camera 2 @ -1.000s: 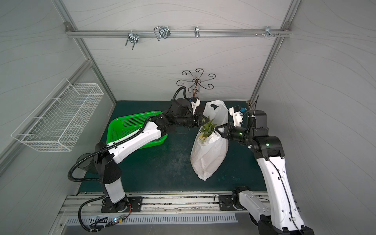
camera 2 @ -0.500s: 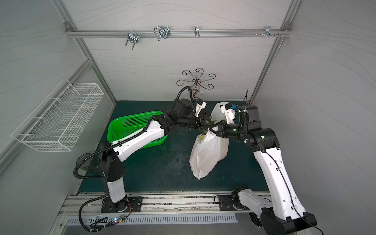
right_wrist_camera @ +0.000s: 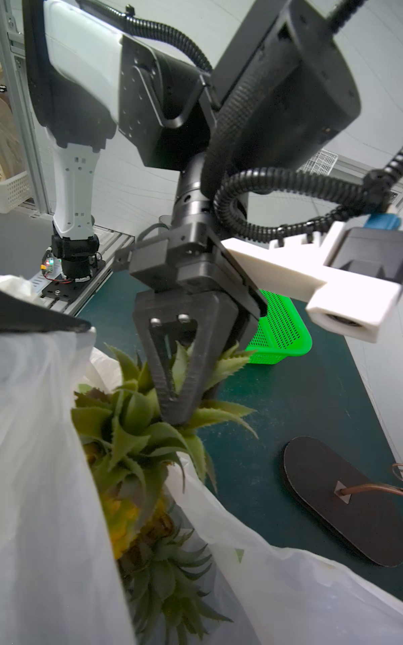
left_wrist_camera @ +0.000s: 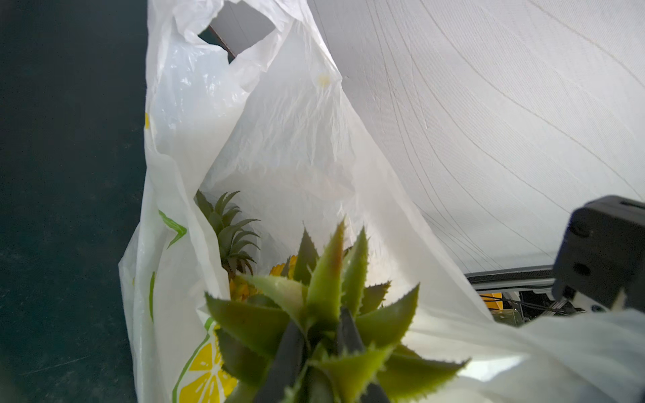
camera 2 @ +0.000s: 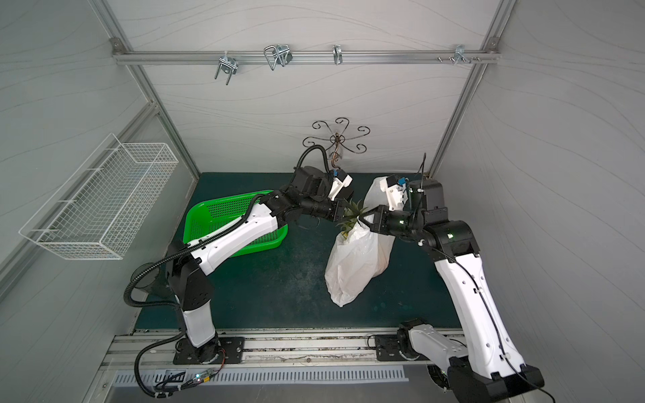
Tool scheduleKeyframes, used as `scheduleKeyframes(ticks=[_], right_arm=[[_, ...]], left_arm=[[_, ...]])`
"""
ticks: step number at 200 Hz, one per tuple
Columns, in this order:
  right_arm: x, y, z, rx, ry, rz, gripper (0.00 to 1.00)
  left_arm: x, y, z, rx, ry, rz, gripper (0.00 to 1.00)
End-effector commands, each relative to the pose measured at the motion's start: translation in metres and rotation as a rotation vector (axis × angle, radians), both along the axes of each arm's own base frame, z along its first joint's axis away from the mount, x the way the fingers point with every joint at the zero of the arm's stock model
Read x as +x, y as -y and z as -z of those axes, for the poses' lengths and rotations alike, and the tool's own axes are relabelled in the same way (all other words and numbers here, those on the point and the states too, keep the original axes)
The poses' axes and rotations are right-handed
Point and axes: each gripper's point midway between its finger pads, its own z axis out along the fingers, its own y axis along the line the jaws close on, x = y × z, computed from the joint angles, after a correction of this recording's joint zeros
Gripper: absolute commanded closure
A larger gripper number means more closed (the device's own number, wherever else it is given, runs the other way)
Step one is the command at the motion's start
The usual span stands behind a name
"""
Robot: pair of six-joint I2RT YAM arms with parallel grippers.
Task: Place the pineapple into a plastic bag & tie a knot
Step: Place the pineapple in the plastic bag.
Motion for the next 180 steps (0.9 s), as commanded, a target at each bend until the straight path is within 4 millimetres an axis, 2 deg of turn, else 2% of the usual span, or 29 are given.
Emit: scheduleKeyframes(ticks=[1,17,32,59,81,100,115,151,166,180], right_arm=[[0.025,-0.025,-0.051,0.115,0.139,-0.064,1.00],[0.032,-0.050,-0.067,0.143,0.165,-0.149,1.00],[0.028,-0.081,-0.083,0.164,0.198,-0.269,1.00],[0.000,-0.135,-0.100,0.185,0.228,-0.498,1.00],[-0.028,-0.158,-0.108,0.213,0.243,-0.637,1.00],[-0.047,-0.157,-0.108,0.210,0.241,-0.689,1.00],[-0.051,-0.146,-0.099,0.166,0.245,-0.658,1.00],[-0.039,-0.114,-0.065,0.098,0.228,-0.515,1.00],[-0.042,-0.115,-0.061,0.109,0.212,-0.523,1.00],[-0.047,-0.122,-0.062,0.110,0.202,-0.554,1.00]], left_arm=[[-0.006,-0.023,-0.036,-0.066,0.006,0.024,1.00],[0.001,-0.040,-0.046,-0.081,0.014,-0.003,1.00],[0.004,-0.057,-0.054,-0.086,0.018,-0.030,1.00],[0.005,-0.089,-0.071,-0.142,0.018,-0.085,1.00],[0.001,-0.116,-0.089,-0.220,0.012,-0.132,1.00],[-0.002,-0.135,-0.101,-0.289,0.029,-0.171,1.00],[-0.003,-0.139,-0.096,-0.317,0.009,-0.174,1.00],[0.008,-0.122,-0.045,-0.338,-0.072,-0.185,1.00],[0.014,-0.108,-0.018,-0.293,-0.061,-0.183,1.00],[0.014,-0.091,-0.003,-0.264,-0.079,-0.139,1.00]])
